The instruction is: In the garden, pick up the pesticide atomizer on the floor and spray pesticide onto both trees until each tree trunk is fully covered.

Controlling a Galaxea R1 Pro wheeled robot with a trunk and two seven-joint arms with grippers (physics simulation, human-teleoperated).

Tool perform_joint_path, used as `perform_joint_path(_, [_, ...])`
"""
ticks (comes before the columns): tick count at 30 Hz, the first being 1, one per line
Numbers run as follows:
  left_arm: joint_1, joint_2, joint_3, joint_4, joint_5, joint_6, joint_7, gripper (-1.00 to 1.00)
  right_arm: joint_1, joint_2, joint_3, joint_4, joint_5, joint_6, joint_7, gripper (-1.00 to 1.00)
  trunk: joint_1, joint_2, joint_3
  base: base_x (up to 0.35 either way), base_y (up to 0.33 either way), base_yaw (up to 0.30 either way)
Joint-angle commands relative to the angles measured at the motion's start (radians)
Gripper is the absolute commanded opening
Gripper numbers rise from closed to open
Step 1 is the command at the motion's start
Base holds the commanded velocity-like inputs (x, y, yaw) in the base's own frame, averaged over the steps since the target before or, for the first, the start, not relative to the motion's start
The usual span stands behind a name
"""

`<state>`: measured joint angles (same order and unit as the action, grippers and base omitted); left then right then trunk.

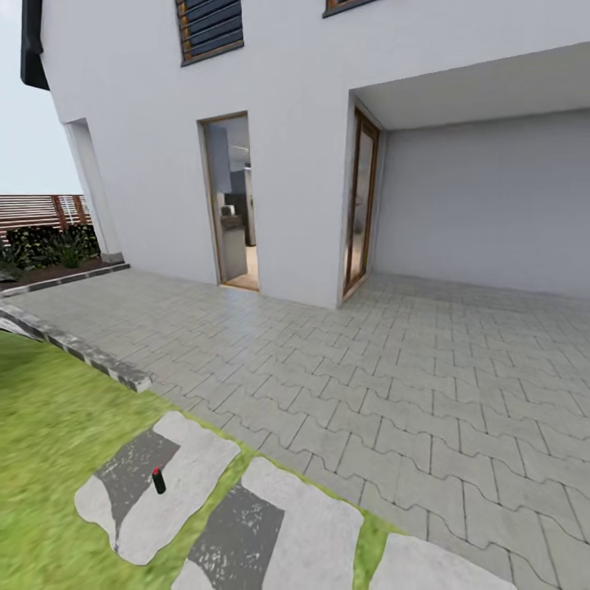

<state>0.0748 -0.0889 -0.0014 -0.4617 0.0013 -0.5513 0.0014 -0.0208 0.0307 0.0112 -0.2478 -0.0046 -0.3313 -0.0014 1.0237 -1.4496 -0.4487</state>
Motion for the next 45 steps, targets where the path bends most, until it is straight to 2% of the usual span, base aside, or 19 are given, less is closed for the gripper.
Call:
perform_joint_path(1, [0.000,0.000,0.000,-0.002,0.000,-0.001,0.000,1.00,-0.001,0.000,0.001,0.001,0.000,-0.003,0.000,1.00,0.001,0.000,-0.001,0.677,-0.263,0.000])
perform_joint_path(15, [0.000,0.000,0.000,-0.001,0.000,-0.001,0.000,1.00,-0.001,0.000,0.001,0.001,0.000,-0.003,0.000,1.00,0.001,0.000,-0.001,0.677,-0.264,0.000])
perform_joint_path(19, [0.000,0.000,0.000,-0.002,0.000,-0.001,0.000,1.00,-0.001,0.000,0.001,0.001,0.000,-0.003,0.000,1.00,0.001,0.000,-0.001,0.337,-0.119,0.046])
perform_joint_path(25, [0.000,0.000,0.000,-0.002,0.000,-0.001,0.000,1.00,-0.001,0.000,0.001,0.001,0.000,-0.003,0.000,1.00,0.001,0.000,-0.001,0.226,-0.029,0.220])
perform_joint_path(39, [0.000,0.000,0.000,-0.002,0.001,-0.002,-0.001,1.00,0.000,0.000,0.001,0.002,0.000,-0.003,0.000,1.00,0.001,0.000,-0.001,0.044,-0.007,0.289])
perform_joint_path(45, [0.000,0.000,0.000,-0.002,0.000,-0.003,0.000,1.00,-0.001,0.000,0.001,0.002,0.000,-0.003,0.000,1.00,0.001,0.000,-0.001,0.290,-0.065,0.073])
